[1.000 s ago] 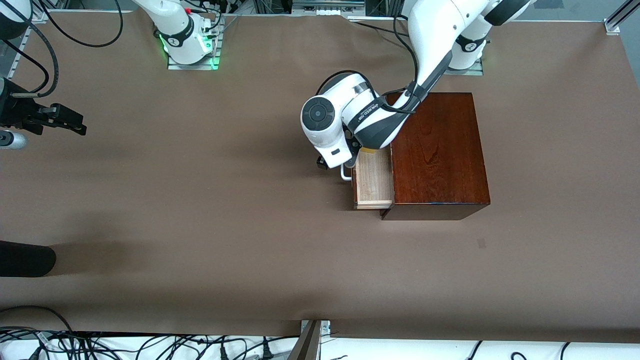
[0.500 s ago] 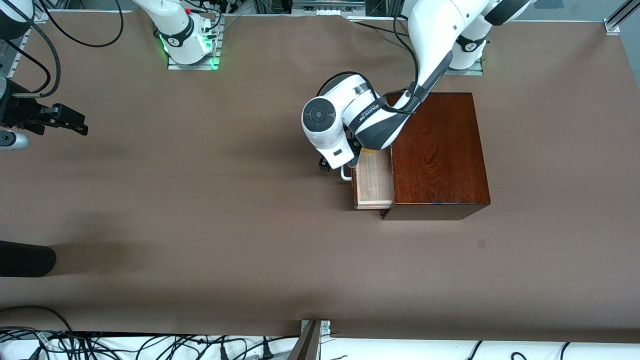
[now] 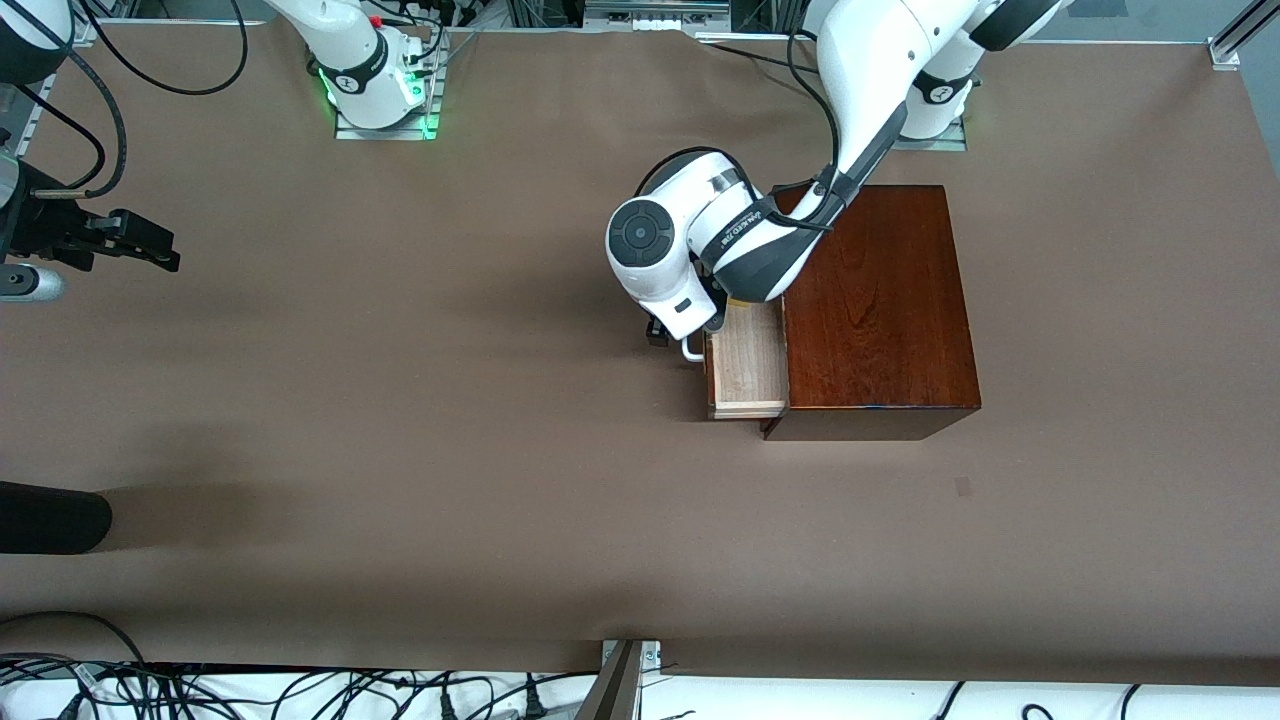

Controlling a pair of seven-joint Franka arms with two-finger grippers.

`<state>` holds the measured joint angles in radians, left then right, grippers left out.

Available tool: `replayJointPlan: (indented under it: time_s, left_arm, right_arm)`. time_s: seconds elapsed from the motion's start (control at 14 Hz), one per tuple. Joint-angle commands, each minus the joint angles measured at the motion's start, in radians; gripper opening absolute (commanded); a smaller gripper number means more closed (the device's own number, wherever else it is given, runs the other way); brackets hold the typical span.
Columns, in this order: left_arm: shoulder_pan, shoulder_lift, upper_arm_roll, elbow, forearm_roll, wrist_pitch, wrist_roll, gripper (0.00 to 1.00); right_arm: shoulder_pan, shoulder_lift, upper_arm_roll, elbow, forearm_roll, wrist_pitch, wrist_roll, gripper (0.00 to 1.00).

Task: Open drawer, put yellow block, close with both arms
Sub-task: 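Push the drawer front inward with the left gripper to close it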

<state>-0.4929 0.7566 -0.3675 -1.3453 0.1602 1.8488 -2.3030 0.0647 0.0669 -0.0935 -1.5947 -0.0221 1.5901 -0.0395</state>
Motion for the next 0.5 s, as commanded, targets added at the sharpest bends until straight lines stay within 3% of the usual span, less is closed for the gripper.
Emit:
replayJointPlan:
  time_s: [0.0,0.43]
  left_arm:
    - [-0.009,0.012,0.047,0.022,0.068,-0.005,-0.010,1.00]
    - [-0.003,0.007,0.059,0.017,0.094,-0.008,-0.007,1.00]
  right_arm:
    - [0.009,-0.012,-0.008,-0.002,0.002,0.005,0.013,1.00]
    - [0.009,-0.010,-0.009,0.002,0.004,0.005,0.013,1.00]
